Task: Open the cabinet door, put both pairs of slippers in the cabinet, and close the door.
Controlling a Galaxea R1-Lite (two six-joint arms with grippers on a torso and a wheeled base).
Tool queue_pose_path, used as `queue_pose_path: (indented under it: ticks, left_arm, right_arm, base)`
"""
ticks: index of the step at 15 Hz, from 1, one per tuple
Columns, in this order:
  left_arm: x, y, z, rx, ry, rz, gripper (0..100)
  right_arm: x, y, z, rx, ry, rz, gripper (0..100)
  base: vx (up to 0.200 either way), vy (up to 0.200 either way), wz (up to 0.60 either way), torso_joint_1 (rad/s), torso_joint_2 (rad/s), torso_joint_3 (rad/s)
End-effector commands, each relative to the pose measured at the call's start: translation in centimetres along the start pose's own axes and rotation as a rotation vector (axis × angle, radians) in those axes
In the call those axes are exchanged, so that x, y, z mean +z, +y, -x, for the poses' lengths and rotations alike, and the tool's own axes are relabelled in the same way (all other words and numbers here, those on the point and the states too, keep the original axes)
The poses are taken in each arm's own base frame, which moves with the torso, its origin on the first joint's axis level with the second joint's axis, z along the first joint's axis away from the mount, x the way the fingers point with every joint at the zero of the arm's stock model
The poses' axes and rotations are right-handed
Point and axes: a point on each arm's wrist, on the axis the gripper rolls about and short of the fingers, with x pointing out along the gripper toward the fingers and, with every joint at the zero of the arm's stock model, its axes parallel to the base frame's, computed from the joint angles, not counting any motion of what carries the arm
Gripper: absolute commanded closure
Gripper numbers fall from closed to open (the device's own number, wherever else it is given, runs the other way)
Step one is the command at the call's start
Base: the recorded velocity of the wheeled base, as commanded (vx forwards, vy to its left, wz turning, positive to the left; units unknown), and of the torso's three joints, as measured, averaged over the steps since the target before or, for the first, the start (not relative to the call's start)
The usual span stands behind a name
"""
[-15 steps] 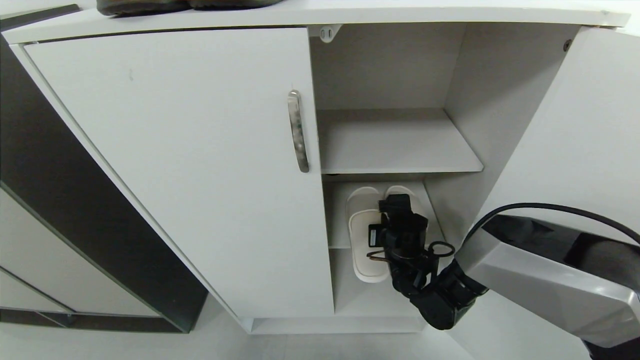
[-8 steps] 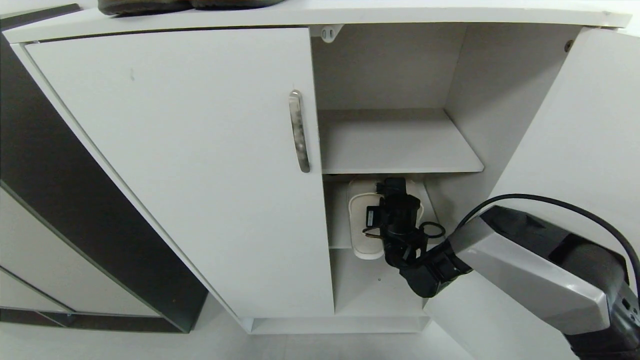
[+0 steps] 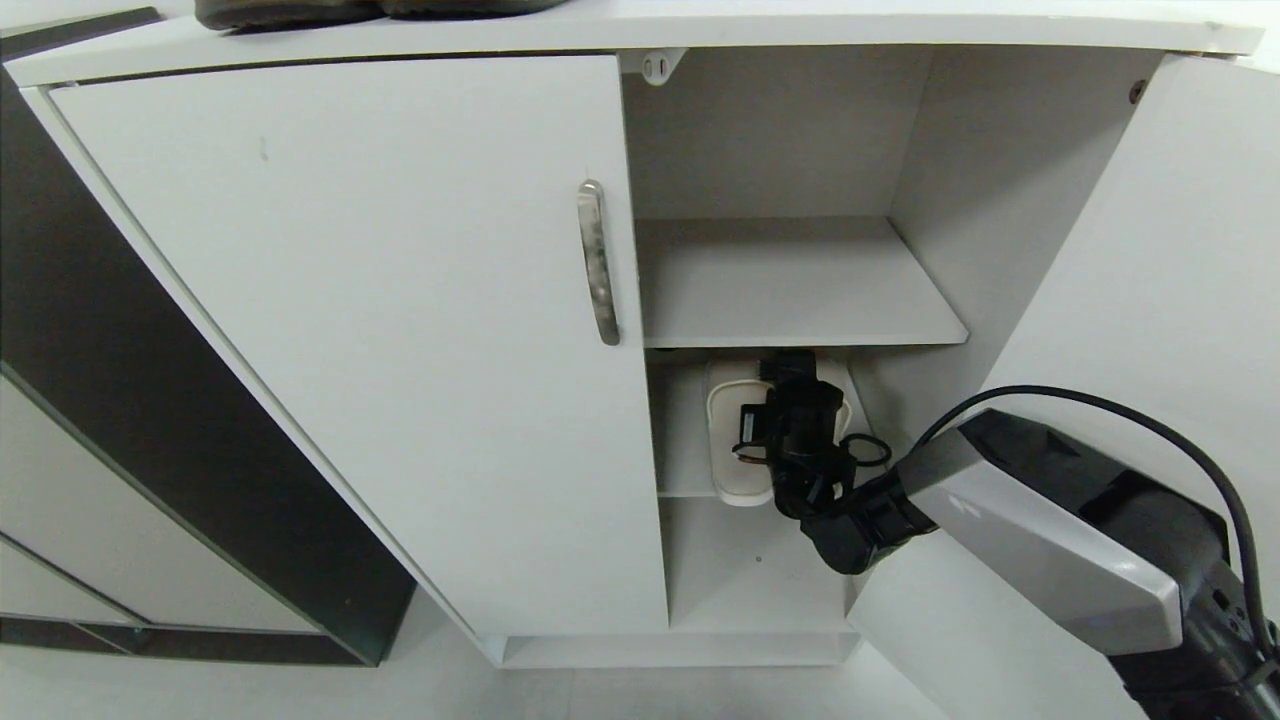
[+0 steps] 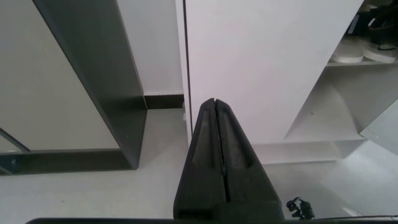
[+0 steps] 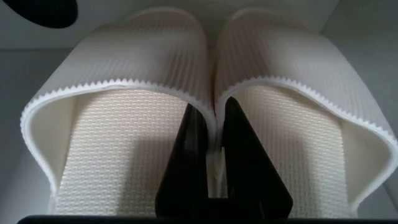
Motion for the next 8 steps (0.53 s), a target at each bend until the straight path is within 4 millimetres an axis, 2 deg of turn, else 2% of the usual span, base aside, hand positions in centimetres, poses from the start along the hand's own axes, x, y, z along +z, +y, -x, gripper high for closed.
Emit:
queue_pose_path:
  ticks: [1,2,3,8]
  left_arm:
    - [0.0,0.0,-0.01,0.0,0.001,0.0,100]
    - [0.0,0.0,-0.01,0.0,0.001,0.0,100]
    - [0.0,0.0,-0.01,0.0,0.001,0.0,100]
    - [0.0,0.0,-0.01,0.002,0.001,0.0,100]
  right_arm:
    - [-0.51,0.03,-0.13,0.001,0.006,0.005,100]
    - [-0.63,0.04,-0.16,0.003,0.007,0.006,100]
    - [-0.78,0.05,-0.17,0.004,0.01,0.007,0]
    - [-0.74,-0.05,-0.03,0.003,0.011,0.008,0]
  base:
    - [0.0,0.0,0.0,0.0,0.0,0.0]
    - [0.0,0.0,0.0,0.0,0.0,0.0]
    - [0.0,0.0,0.0,0.0,0.0,0.0]
    - [0.0,0.0,0.0,0.0,0.0,0.0]
